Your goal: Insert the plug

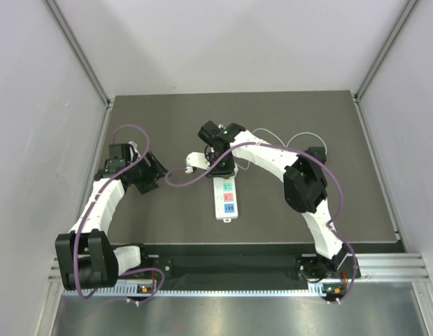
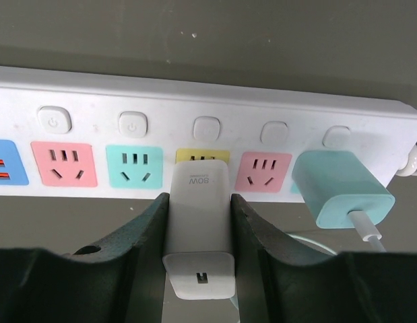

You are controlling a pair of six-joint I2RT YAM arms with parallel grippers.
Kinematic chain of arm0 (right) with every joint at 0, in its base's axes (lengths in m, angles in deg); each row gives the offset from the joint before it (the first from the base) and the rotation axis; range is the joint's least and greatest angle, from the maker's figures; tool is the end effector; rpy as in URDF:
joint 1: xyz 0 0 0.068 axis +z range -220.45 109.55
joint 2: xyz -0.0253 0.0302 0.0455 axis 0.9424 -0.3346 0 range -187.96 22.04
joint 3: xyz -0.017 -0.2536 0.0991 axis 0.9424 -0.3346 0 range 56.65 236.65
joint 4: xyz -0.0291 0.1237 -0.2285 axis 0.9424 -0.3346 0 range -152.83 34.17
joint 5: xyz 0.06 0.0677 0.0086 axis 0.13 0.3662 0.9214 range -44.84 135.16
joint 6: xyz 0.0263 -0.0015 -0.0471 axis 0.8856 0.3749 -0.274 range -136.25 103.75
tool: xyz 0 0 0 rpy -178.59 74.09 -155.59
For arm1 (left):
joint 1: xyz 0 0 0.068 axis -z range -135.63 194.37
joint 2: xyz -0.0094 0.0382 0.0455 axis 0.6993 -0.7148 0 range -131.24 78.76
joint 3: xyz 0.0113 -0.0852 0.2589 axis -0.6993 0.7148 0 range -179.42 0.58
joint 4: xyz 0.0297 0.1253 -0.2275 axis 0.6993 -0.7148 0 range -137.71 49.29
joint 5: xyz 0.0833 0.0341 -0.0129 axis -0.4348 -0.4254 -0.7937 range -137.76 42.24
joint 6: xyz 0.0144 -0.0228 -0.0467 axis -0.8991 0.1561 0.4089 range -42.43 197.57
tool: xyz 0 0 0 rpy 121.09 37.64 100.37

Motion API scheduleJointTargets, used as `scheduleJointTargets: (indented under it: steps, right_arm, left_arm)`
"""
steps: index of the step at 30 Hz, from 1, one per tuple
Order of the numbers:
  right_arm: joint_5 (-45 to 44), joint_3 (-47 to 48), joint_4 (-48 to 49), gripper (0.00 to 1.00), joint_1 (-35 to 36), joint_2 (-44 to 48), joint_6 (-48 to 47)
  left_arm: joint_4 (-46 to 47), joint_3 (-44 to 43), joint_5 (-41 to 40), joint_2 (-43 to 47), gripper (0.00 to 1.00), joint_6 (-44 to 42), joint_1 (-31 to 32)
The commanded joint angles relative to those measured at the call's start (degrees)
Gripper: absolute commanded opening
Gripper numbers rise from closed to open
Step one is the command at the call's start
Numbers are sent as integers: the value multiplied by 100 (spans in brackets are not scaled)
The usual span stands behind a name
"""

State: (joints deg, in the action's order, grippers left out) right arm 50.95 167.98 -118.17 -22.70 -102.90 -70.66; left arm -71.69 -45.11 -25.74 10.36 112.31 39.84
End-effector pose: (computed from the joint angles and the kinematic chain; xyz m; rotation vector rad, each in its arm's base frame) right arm 0.2999 0.3355 0.2244 -2.2588 1.8007 0.1250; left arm 0.2356 0.0053 0.2334 -0.7016 2.4488 -0.6948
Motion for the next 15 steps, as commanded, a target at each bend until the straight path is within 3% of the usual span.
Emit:
scheduleJointTargets:
  steps: [1,15]
  right_arm:
    - [-16,170,-129,0,-37,-267,123]
    - [2,495,-208,0,-11,-882,546]
  left_arm:
    - [189,-1,4,90,74,-73,-56]
    - [163,-1,-75,134,73,-82,-65]
